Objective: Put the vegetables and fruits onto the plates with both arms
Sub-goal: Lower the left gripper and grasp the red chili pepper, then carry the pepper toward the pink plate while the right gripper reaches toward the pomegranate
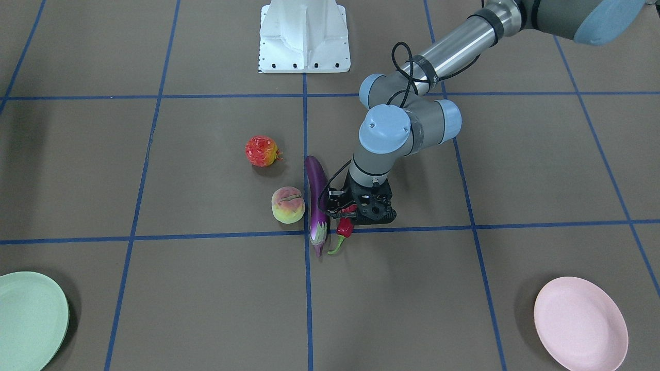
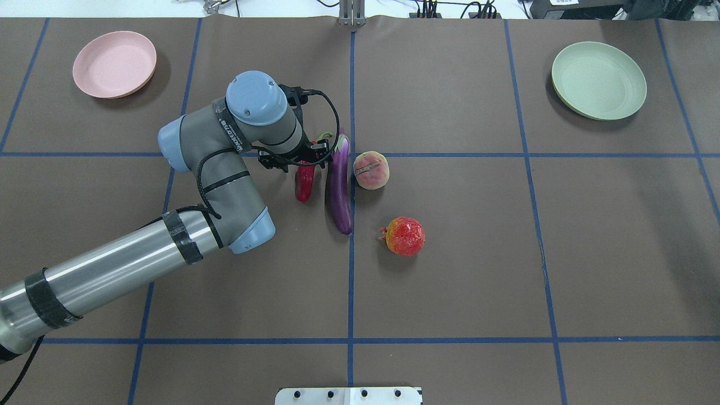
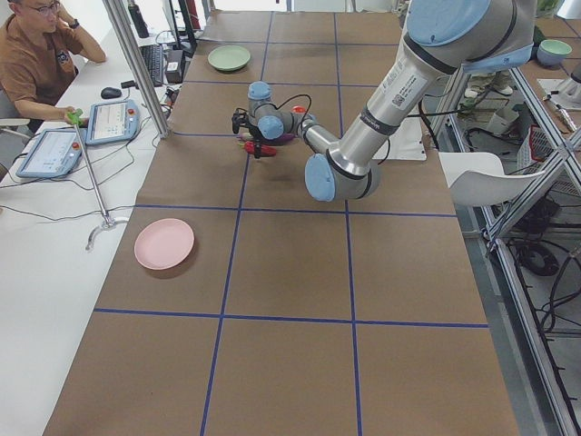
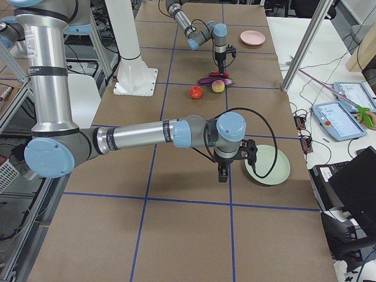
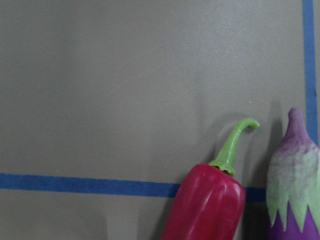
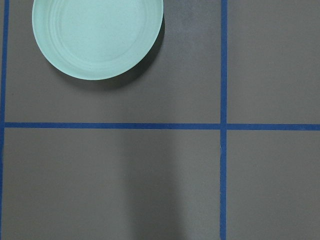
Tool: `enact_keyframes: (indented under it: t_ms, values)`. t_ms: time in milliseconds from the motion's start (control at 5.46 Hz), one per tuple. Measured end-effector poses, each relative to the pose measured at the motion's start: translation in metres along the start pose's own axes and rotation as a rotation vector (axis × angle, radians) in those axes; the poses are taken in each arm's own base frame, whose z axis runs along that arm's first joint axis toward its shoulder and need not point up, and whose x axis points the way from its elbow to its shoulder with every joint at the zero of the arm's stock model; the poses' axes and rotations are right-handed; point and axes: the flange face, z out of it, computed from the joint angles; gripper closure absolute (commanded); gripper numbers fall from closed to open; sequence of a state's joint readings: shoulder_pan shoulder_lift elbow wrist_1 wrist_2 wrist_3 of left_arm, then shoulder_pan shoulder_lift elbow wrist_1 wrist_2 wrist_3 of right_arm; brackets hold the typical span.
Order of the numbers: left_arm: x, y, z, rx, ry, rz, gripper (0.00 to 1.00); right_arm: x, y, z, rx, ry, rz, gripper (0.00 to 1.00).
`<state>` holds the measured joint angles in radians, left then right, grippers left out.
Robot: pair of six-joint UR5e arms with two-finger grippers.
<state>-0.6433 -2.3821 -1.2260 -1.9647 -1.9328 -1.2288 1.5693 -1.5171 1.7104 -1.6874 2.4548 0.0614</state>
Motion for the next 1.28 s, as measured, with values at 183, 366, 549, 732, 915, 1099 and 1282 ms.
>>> enact_keyframes:
  t_ms: [183,366,549,732,915,1099,1282]
  values:
    - [0.001,0.003,0.002,-0.004,-0.001,0.001,1.0,0.0,0.0,0.0,0.0,-0.001,0.0,0.0]
    - [0.002,0.004,0.001,-0.005,0.0,0.002,1.0,-0.001,0.0,-0.001,0.001,-0.001,-0.001,0.0]
    - [0.004,0.002,-0.007,0.001,0.013,0.005,1.0,-0.004,-0.002,-0.003,0.006,-0.005,-0.004,0.01]
    - [0.003,-0.008,-0.025,0.015,0.03,-0.001,1.0,-0.017,-0.007,-0.008,0.016,-0.016,0.003,0.01]
    - [-0.013,-0.032,-0.049,0.021,0.041,-0.028,1.0,-0.043,-0.016,-0.011,0.02,-0.026,0.022,0.01]
    - [-0.04,-0.057,-0.073,0.015,0.053,-0.059,1.0,-0.078,-0.026,-0.006,0.012,-0.033,0.03,0.01]
    - [-0.071,-0.08,-0.097,0.012,0.067,-0.081,1.0,-0.121,-0.04,0.002,0.0,-0.04,0.035,0.01]
